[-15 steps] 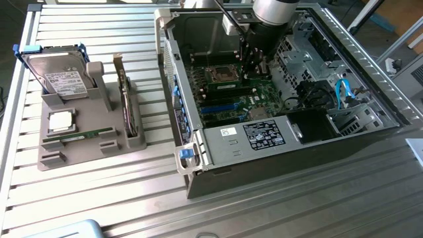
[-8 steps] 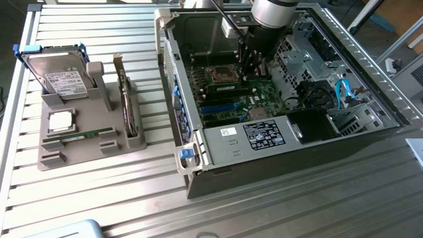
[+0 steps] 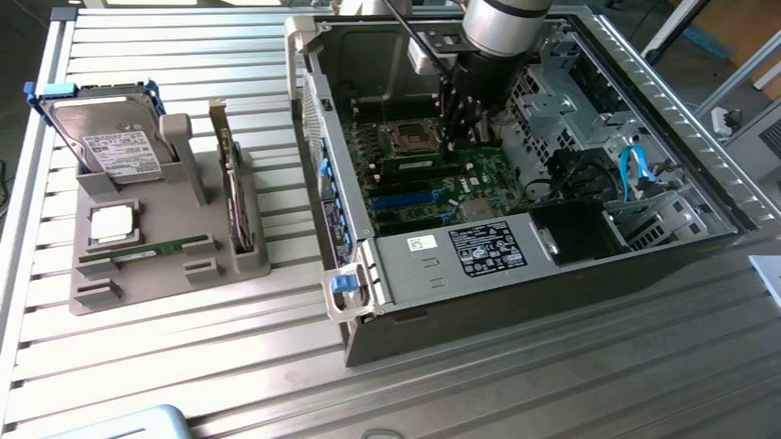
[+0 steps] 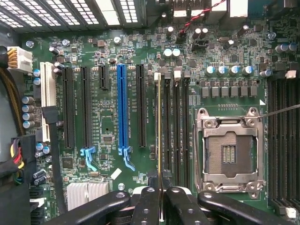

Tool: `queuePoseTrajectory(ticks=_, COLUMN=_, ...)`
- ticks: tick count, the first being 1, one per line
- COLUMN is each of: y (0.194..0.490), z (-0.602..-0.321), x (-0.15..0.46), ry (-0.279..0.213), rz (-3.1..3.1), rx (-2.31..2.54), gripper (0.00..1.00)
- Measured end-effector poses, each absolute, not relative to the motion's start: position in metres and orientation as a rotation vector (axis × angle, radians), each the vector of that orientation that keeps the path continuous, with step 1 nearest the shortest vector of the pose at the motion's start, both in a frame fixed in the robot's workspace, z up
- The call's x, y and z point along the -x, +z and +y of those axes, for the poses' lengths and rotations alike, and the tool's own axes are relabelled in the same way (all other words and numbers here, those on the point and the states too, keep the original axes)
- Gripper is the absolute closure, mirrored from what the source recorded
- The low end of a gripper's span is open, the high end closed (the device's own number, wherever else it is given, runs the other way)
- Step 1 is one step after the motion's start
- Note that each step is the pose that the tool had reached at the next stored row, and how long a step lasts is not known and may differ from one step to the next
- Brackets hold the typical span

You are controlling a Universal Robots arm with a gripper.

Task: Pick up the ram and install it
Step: 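Insert the ram into the slot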

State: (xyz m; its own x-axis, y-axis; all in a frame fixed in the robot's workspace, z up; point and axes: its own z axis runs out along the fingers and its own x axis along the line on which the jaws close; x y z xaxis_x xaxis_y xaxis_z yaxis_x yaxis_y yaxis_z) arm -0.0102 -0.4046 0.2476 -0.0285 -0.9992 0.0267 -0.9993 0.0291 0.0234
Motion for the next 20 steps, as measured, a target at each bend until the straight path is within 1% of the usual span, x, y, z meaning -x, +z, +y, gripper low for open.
queuePoseTrajectory(ticks=5, y=0.2461, z=-0.4047, x=0.0101, ry=-0.004, rz=-2.231, rx=-2.168, gripper=0.88)
queuePoseTrajectory(ticks=20, y=0.2413, z=-0.4042, x=0.0095, ry=-0.005, rz=-2.232, rx=-2.167, gripper=0.88)
